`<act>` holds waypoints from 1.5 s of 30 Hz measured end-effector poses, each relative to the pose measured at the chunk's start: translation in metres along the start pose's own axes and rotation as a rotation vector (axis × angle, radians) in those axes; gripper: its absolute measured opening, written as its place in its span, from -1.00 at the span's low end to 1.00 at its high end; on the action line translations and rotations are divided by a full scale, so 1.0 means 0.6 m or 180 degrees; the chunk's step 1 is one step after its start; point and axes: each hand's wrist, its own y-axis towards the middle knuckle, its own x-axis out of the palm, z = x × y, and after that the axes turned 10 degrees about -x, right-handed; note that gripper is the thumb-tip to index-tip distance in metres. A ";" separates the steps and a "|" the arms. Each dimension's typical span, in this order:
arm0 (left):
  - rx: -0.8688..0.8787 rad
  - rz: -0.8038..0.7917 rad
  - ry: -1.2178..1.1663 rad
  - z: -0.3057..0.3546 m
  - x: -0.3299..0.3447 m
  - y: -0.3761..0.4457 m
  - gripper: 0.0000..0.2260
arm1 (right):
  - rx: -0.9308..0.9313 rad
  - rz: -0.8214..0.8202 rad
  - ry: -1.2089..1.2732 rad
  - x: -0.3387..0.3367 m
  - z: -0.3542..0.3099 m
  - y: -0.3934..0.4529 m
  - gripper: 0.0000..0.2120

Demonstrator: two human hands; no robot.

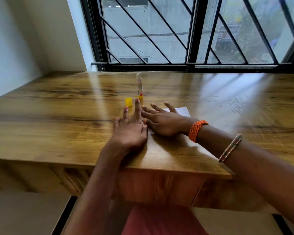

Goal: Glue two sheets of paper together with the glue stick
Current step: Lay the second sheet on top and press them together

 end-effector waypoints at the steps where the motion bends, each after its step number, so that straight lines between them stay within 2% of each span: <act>1: 0.0005 -0.0038 0.0025 0.001 0.000 -0.001 -0.34 | 0.0021 0.0031 -0.0003 0.002 0.001 0.002 -0.50; 7: 0.0068 -0.0078 0.0581 0.001 0.002 -0.002 -0.49 | 0.0143 0.0174 -0.0047 0.013 -0.001 0.001 -0.49; 11: -0.0079 -0.0204 0.0979 0.005 -0.005 0.002 -0.52 | 0.0434 0.0171 0.0122 0.013 0.013 -0.015 -0.48; 15: -0.0094 -0.0110 0.1185 0.007 -0.004 -0.001 -0.53 | 0.0850 0.0126 0.0089 0.012 0.067 -0.057 -0.49; 20: -0.0020 -0.0214 0.0823 -0.004 -0.007 0.011 -0.53 | 0.0959 0.0095 0.0140 0.013 0.097 -0.080 -0.44; 24: 0.0186 0.0501 0.0338 -0.002 -0.012 0.014 -0.65 | 0.0835 -0.0097 0.0607 -0.018 0.099 -0.086 -0.41; 27: 0.0018 0.0961 -0.0065 0.020 -0.027 0.030 -0.71 | 0.0738 0.0393 0.1031 -0.048 0.120 -0.079 -0.56; 30: -0.0154 0.1186 0.0030 0.032 -0.032 0.059 -0.73 | 0.0656 0.0745 0.1852 -0.058 0.145 -0.067 -0.75; 37: -0.0206 0.1464 -0.0135 0.022 -0.013 0.089 -0.83 | 0.0805 0.0979 0.1872 -0.039 0.173 -0.059 -0.92; 41: -0.0115 0.1363 -0.0187 0.016 -0.016 0.095 -0.85 | 0.1016 0.0878 0.1706 -0.042 0.169 -0.059 -0.86; 45: -0.0036 0.1237 -0.0185 0.014 -0.019 0.098 -0.85 | 0.1168 0.1165 0.1454 -0.037 0.165 -0.061 -0.87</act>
